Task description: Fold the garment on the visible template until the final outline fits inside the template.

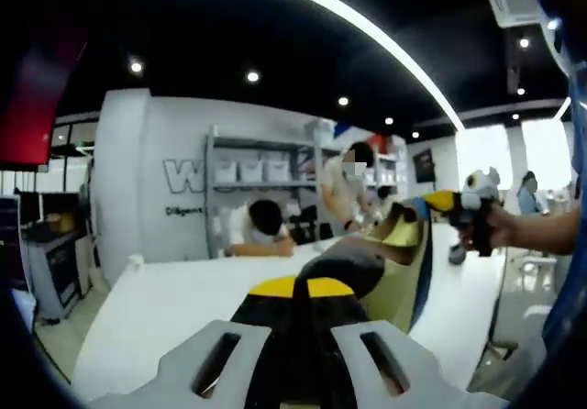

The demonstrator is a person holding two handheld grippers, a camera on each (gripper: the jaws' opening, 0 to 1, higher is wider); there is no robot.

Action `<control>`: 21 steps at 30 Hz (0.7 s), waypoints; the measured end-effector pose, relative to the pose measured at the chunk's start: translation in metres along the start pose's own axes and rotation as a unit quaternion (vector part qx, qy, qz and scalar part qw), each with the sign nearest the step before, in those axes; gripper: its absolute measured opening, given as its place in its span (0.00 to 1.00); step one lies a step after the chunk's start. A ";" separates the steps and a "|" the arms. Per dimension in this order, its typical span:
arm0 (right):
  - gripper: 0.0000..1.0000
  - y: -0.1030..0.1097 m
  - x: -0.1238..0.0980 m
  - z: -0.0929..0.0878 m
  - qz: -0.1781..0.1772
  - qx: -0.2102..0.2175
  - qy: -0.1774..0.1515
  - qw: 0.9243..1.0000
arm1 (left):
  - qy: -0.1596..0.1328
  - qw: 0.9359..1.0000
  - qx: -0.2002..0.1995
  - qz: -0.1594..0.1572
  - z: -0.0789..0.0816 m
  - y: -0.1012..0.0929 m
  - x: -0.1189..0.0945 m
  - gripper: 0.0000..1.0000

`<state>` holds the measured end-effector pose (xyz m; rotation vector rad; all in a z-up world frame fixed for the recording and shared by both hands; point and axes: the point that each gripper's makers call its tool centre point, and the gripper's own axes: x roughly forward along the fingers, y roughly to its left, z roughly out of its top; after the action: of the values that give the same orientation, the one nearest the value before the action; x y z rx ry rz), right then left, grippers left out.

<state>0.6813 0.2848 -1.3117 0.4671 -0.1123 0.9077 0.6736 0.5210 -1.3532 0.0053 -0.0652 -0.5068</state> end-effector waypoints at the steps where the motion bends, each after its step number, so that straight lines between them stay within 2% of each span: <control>1: 0.00 0.001 0.000 0.003 -0.002 0.001 -0.005 1.000 | -0.006 1.000 0.000 0.001 0.005 0.000 -0.001 0.00; 4: 0.00 0.004 0.001 0.015 -0.009 0.006 -0.027 1.000 | -0.025 1.000 -0.003 0.003 0.021 0.000 -0.003 0.00; 6: 0.00 0.011 0.006 0.026 -0.011 -0.023 -0.033 0.999 | -0.034 0.999 0.006 0.006 0.035 0.003 -0.002 0.00; 10: 0.00 0.022 0.010 0.052 -0.002 -0.005 -0.077 0.997 | -0.054 0.998 0.017 0.014 0.058 0.011 -0.003 0.00; 13: 0.00 0.034 0.010 0.063 0.003 -0.029 -0.083 0.996 | -0.067 0.997 0.046 0.010 0.082 0.009 -0.007 0.00; 15: 0.00 0.038 0.009 0.069 0.004 -0.026 -0.089 0.996 | -0.072 0.996 0.061 0.006 0.098 0.004 -0.011 0.00; 21: 0.00 0.054 0.001 0.081 0.013 -0.029 -0.101 0.994 | -0.073 0.995 0.072 -0.015 0.114 -0.005 -0.021 0.00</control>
<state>0.6483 0.2781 -1.2201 0.5026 -0.3287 0.8789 0.6456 0.5279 -1.2411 0.1110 -0.2460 -0.5307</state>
